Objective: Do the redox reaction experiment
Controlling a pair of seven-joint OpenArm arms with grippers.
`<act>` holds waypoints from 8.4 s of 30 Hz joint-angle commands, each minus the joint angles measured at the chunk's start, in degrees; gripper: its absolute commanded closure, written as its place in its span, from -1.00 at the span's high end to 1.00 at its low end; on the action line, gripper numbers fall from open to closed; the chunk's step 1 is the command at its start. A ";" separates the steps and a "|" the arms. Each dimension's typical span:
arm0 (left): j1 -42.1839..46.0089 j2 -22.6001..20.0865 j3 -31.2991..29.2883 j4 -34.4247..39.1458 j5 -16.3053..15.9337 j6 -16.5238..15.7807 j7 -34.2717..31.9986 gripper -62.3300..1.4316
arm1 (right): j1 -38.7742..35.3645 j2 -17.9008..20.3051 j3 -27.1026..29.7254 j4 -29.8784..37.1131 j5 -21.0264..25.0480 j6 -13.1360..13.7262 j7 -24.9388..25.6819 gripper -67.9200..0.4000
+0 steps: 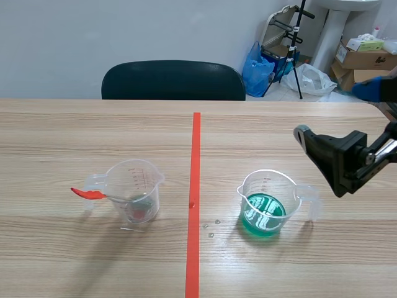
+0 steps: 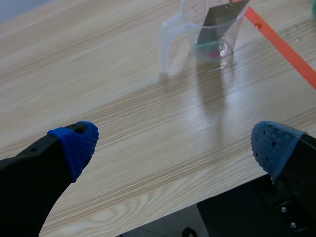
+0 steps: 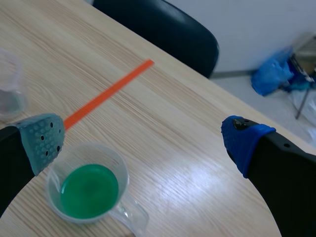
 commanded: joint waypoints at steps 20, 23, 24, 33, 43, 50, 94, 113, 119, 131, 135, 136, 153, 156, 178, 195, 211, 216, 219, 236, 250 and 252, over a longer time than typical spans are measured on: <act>0.07 5.01 -1.38 0.11 6.43 -1.79 0.76 1.00 | 11.98 0.87 -28.44 -2.51 -8.35 2.16 6.67 1.00; 0.07 5.01 -1.36 0.11 6.40 -4.11 0.76 1.00 | 13.88 0.85 -33.31 -5.09 -10.36 -1.40 11.58 1.00; 0.07 5.03 -1.36 0.11 6.40 -4.59 0.76 1.00 | 14.60 0.85 -34.84 -6.01 -11.19 -2.62 13.25 1.00; 0.07 5.92 -1.38 0.11 6.43 -4.90 0.37 1.00 | 20.68 -3.21 -44.83 -16.83 -17.40 -7.08 26.05 1.00; 0.07 5.75 -1.38 0.11 6.40 -4.90 0.09 1.00 | 26.25 -10.51 -50.86 -31.06 -22.45 -9.03 35.39 1.00; 0.07 5.77 -1.38 0.11 6.38 -4.90 -0.11 1.00 | 29.59 -14.58 -55.56 -39.39 -25.40 -12.07 41.07 1.00; 0.07 5.51 -1.38 0.13 6.21 -4.92 -2.69 1.00 | 35.06 -19.56 -60.22 -47.91 -25.07 -19.02 49.75 -0.47; 0.07 5.49 -1.38 0.13 5.99 -4.90 -2.67 1.00 | 35.21 -18.75 -60.00 -47.91 -24.92 -18.97 48.70 -0.96; 0.07 5.49 -1.38 0.13 5.99 -4.90 -2.67 1.00 | 35.76 -18.78 -60.00 -47.91 -24.92 -18.97 48.94 -0.95; 0.07 5.49 -1.38 0.13 5.99 -4.92 -2.67 1.00 | 37.70 -18.78 -59.87 -47.89 -24.92 -18.56 50.14 -0.95; 0.07 5.49 -1.38 0.13 5.99 -4.92 -2.67 1.00 | 38.07 -18.78 -59.47 -47.84 -23.39 -17.22 49.75 -0.95; 0.07 5.49 -1.38 0.13 5.99 -4.92 -2.67 1.00 | 38.07 -18.78 -59.01 -47.84 -22.86 -16.06 49.77 -0.95; 0.07 5.51 -1.38 0.13 5.97 -4.90 -2.67 1.00 | 39.50 -18.75 -51.04 -43.50 -22.75 -4.76 43.93 -0.95; 0.07 5.51 -1.38 0.13 5.97 -4.90 -2.69 1.00 | 39.76 -18.78 -50.14 -41.88 -22.73 -4.76 42.34 -0.95; 0.07 5.49 -1.38 0.13 5.97 -4.92 -2.71 1.00 | 39.82 -17.14 -47.47 -24.09 -12.31 -3.28 20.31 -0.95; 0.07 5.49 -1.38 0.13 5.97 -4.92 -2.69 1.00 | 39.82 -16.24 -47.39 -13.11 -6.21 -3.98 4.50 -0.95; 0.07 5.49 -1.38 0.13 5.97 -4.92 -2.69 1.00 | 39.80 -16.24 -47.39 -13.11 -6.21 -4.15 3.65 -0.95; 0.07 5.49 -1.38 0.13 5.97 -4.92 -2.69 1.00 | 39.80 -16.24 -47.39 -13.11 -6.21 -4.15 3.67 -0.95; 0.07 5.49 -1.38 0.13 5.97 -4.92 -2.69 1.00 | 39.80 -16.24 -47.39 -13.11 -6.21 -4.15 3.67 -0.95; 0.07 5.49 -1.38 0.13 5.97 -4.92 -2.69 1.00 | 39.78 -16.24 -47.39 -13.11 -6.21 -4.15 3.67 -0.95; 0.07 5.49 -1.38 0.13 5.97 -4.94 -2.69 1.00 | 39.78 -16.24 -47.39 -13.11 -6.21 -4.15 3.67 -0.95; 0.07 5.49 -1.38 0.13 5.97 -4.94 -2.69 1.00 | 39.78 -16.24 -47.39 -13.11 -6.21 -4.15 3.67 -0.95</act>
